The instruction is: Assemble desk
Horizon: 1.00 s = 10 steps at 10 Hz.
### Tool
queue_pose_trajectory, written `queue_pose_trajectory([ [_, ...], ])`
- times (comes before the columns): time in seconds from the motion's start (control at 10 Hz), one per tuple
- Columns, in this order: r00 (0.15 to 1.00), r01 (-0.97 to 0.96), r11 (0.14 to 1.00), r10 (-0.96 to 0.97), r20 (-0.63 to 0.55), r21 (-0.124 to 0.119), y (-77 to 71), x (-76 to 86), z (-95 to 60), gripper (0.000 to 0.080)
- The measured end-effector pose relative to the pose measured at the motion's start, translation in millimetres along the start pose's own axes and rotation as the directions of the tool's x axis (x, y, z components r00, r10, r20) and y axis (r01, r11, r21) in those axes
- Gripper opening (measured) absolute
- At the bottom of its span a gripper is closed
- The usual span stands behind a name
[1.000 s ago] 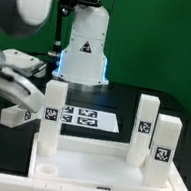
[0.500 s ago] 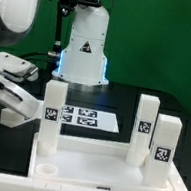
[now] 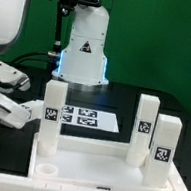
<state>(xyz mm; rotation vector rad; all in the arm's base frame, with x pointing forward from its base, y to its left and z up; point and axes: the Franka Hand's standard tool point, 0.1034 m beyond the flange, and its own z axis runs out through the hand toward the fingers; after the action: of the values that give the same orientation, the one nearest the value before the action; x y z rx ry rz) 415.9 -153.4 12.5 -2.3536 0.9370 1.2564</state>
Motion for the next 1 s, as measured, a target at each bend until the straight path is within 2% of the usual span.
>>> queue_pose_trajectory([
  [0.1,1.0,0.0,1.0,0.0,0.0,0.0,0.0,0.0,0.1,0.0639],
  [0.2,1.0,0.0,1.0,0.0,0.0,0.0,0.0,0.0,0.1,0.0449],
  [0.3,1.0,0.0,1.0,0.0,0.0,0.0,0.0,0.0,0.1,0.0449],
  [0.4,1.0,0.002,1.0,-0.002,-0.008,0.0,-0.9,0.5,-1.2,0.0278],
  [0.5,1.0,0.023,1.0,-0.023,-0.006,0.002,-3.0,-5.0,-8.6,0.0283],
  [0.6,0.999,0.052,0.999,-0.052,-0.009,0.011,-7.1,-15.1,-31.2,0.0283],
  [0.7,0.994,0.084,0.996,-0.082,-0.066,0.021,-16.0,-25.0,-57.1,0.0283],
  [0.8,0.962,0.155,0.988,-0.148,-0.228,0.011,-32.9,-26.6,-88.6,0.0283],
  [0.9,0.91,0.228,0.974,-0.219,-0.351,-0.016,-43.1,-37.4,-103.5,0.0283],
  [1.0,0.88,0.224,0.974,-0.21,-0.427,-0.018,-42.2,-35.5,-100.2,0.0283],
])
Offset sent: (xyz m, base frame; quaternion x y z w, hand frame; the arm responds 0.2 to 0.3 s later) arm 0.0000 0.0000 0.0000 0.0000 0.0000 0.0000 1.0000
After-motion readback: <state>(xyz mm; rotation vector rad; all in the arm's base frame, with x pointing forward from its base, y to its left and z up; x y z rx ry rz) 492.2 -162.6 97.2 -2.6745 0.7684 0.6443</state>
